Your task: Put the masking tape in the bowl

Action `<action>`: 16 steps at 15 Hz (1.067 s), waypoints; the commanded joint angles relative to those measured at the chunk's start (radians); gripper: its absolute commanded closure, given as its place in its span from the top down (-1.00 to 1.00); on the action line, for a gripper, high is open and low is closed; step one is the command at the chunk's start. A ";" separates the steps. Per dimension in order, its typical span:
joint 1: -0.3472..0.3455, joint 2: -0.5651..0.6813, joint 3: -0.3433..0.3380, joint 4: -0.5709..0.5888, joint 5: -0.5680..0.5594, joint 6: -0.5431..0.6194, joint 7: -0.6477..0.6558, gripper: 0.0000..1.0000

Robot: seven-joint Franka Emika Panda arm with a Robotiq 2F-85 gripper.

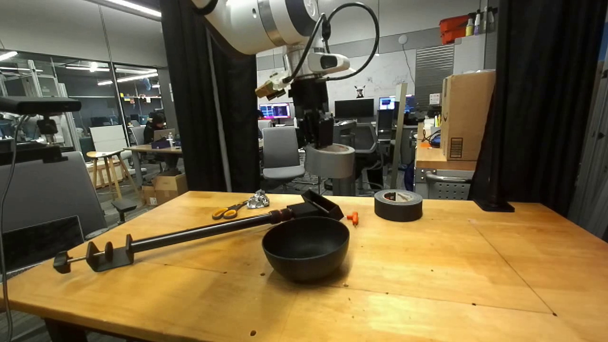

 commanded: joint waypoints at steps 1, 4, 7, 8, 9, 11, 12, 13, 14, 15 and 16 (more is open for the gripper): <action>-0.048 -0.083 0.005 -0.135 0.053 0.021 -0.016 -0.76; -0.062 -0.108 0.013 -0.188 0.084 0.010 -0.018 -0.76; -0.059 -0.134 0.024 -0.224 0.112 -0.001 -0.011 -0.76; -0.059 -0.142 0.028 -0.234 0.119 -0.003 -0.008 -0.76; -0.059 -0.149 0.033 -0.243 0.130 -0.004 -0.007 -0.77; -0.059 -0.161 0.040 -0.262 0.153 -0.003 -0.006 -0.77; -0.060 -0.167 0.043 -0.271 0.163 -0.002 -0.006 -0.76; -0.060 -0.171 0.046 -0.278 0.174 -0.004 -0.006 -0.76; -0.060 -0.171 0.049 -0.282 0.180 -0.013 0.002 -0.28; -0.064 -0.128 0.049 -0.251 0.154 -0.007 -0.005 -0.13; -0.064 -0.128 0.050 -0.255 0.154 -0.007 -0.005 -0.52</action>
